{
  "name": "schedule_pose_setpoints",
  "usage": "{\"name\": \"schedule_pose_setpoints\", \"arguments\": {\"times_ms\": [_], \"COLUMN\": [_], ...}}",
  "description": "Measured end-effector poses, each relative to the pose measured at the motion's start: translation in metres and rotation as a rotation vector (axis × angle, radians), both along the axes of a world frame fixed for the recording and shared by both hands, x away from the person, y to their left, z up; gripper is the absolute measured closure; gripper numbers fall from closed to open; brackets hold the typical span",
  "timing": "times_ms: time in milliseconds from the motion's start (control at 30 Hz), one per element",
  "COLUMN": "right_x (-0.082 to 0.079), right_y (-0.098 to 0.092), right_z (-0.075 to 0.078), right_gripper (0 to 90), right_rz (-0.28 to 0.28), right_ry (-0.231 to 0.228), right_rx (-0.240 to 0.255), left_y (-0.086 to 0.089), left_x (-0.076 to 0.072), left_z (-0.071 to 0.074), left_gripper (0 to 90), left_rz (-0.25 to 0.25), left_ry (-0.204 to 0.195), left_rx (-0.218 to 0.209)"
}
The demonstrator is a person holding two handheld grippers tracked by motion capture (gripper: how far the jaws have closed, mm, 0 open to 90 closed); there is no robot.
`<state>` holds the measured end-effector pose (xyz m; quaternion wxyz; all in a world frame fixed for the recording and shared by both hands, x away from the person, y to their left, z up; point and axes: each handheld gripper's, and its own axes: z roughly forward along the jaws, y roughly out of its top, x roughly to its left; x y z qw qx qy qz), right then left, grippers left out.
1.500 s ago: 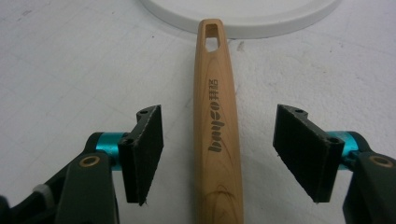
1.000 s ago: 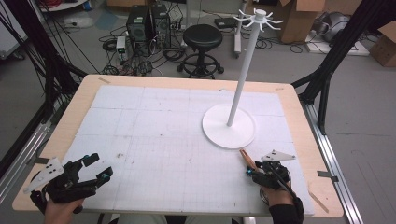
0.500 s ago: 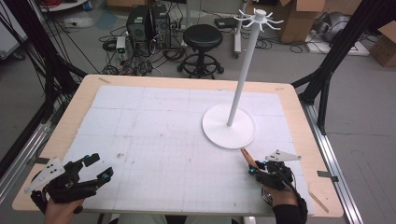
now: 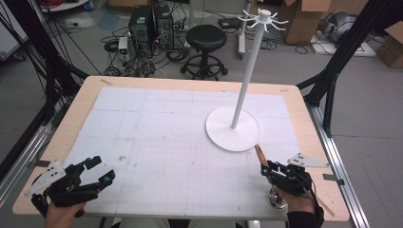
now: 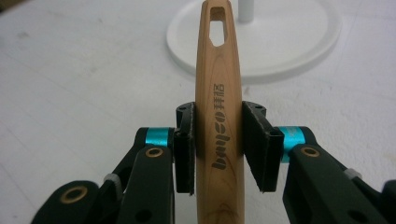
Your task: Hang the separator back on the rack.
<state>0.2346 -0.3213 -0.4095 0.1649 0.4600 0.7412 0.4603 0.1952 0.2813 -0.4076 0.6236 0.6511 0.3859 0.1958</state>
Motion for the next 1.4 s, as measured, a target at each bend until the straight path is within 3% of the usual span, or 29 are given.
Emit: {"name": "schedule_pose_setpoints", "arguments": {"times_ms": [67,200,367,767,1033,1400], "right_x": [-0.004,-0.006,-0.010,-0.016,-0.018,-0.023], "right_y": [-0.005,-0.008,-0.013,-0.011,-0.011,-0.008], "right_z": [0.005,0.008,0.016,0.028,0.031,0.040], "right_gripper": [66.5,66.5,66.5,66.5,66.6,66.8], "right_rz": [-0.001,-0.005,-0.002,0.031,0.039,0.070], "right_ry": [-0.024,-0.039,-0.091,-0.159,-0.181,-0.256], "right_rx": [0.038,0.060,0.112,0.144,0.155,0.171], "left_y": [0.000,0.000,0.000,0.000,0.000,-0.001], "left_x": [0.000,0.000,0.000,0.000,0.000,0.000], "left_z": [0.000,0.000,0.000,0.000,0.000,0.000], "left_gripper": [20.2,20.2,20.2,20.2,20.2,20.2], "left_rz": [0.000,-0.001,-0.002,-0.004,-0.004,-0.005], "left_ry": [0.000,0.000,0.000,0.000,0.000,0.003], "left_rx": [0.001,-0.001,0.001,0.004,0.005,0.005]}}
